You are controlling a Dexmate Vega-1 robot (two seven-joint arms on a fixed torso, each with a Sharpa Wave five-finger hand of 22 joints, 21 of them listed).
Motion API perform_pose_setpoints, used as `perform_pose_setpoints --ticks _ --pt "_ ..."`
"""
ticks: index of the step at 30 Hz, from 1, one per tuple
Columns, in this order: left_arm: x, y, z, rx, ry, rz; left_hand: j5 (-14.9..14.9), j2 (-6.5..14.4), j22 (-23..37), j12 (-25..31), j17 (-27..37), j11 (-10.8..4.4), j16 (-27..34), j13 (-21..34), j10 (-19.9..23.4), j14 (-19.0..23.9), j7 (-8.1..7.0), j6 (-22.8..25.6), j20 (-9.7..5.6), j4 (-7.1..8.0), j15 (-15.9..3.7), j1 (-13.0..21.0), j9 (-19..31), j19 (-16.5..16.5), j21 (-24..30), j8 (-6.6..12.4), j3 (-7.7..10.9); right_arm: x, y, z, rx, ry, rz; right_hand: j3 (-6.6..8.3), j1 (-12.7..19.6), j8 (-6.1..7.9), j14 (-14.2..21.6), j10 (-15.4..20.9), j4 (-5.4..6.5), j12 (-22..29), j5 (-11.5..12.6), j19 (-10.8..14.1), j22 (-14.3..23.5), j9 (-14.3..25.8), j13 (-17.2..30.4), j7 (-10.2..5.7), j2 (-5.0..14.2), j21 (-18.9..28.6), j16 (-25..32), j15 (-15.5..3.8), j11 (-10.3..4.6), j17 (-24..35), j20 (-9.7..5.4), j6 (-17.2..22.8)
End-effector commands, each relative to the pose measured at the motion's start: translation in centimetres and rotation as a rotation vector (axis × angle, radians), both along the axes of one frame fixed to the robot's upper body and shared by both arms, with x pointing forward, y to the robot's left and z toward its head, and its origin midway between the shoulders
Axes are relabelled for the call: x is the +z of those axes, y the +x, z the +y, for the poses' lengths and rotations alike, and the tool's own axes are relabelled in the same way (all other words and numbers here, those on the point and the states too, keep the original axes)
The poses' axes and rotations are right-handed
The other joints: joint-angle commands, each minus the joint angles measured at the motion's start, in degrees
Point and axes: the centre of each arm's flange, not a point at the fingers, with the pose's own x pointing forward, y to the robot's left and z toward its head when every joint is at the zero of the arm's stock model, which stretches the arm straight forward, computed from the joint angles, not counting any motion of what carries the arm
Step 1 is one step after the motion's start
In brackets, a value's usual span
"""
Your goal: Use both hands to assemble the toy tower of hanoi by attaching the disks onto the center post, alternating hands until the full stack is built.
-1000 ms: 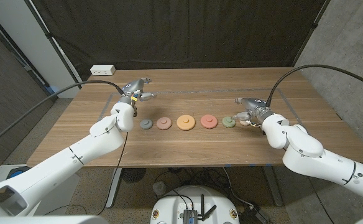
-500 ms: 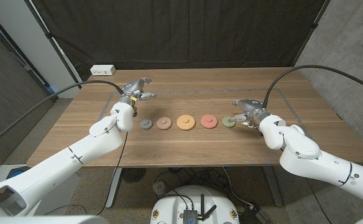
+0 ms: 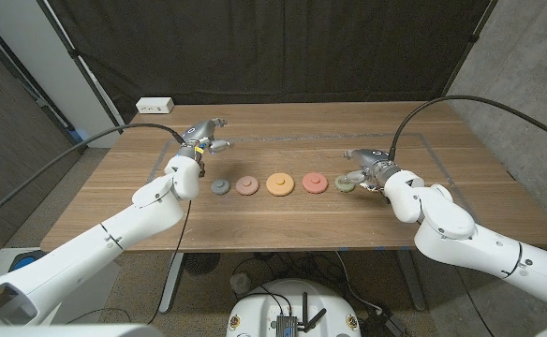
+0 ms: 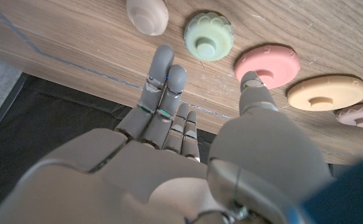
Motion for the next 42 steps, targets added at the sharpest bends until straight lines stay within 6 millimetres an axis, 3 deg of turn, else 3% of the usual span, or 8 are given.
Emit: perform_pose_setpoints --ticks 1,24,42 --pt "-0.4 -0.3 0.2 -0.015 -0.002 0.007 0.53 0.47 0.03 -0.02 0.09 -0.09 0.37 0.21 0.57 0.40 -0.16 0.62 -5.57 0.00 -3.75 -0.06 0.27 -0.10 0.45 -0.26 -0.36 0.0 0.0 2.4 0.022 -0.039 0.017 -0.21 0.02 -0.20 -0.40 -0.21 -0.17 -0.04 -0.07 -0.24 0.03 0.15 0.10 0.12 0.48 0.34 0.42 -7.58 0.51 -0.05 -7.71 -0.14" --pt "-1.0 -1.4 1.2 -0.016 -0.007 -0.016 0.63 0.70 -0.86 -0.16 -0.05 -0.16 1.06 0.28 1.13 0.53 -0.10 1.02 -5.55 -0.03 -3.76 -0.04 0.32 -0.39 1.36 -0.36 -0.67 0.1 0.4 5.2 0.015 -0.057 0.028 -0.55 -0.17 -0.34 -0.91 -1.00 -0.06 -0.21 -0.16 -0.80 -0.33 -0.07 -0.13 0.44 0.46 0.54 0.76 -7.56 1.09 -0.64 -7.57 -0.99" --pt "-0.9 -0.7 1.8 -0.030 -0.007 -0.009 0.73 0.97 -1.53 -0.21 -0.40 -0.36 1.29 0.44 1.47 0.38 -0.05 1.32 -5.56 -0.05 -3.76 0.05 0.36 -0.48 2.10 -0.39 -0.80 0.1 1.2 7.0 -0.010 -0.047 0.063 -0.82 -0.48 -0.38 -1.10 -1.65 0.06 -0.26 -0.25 -0.99 -0.69 -0.21 -0.36 0.82 0.46 0.63 1.16 -7.56 1.67 -0.90 -7.35 -1.34"
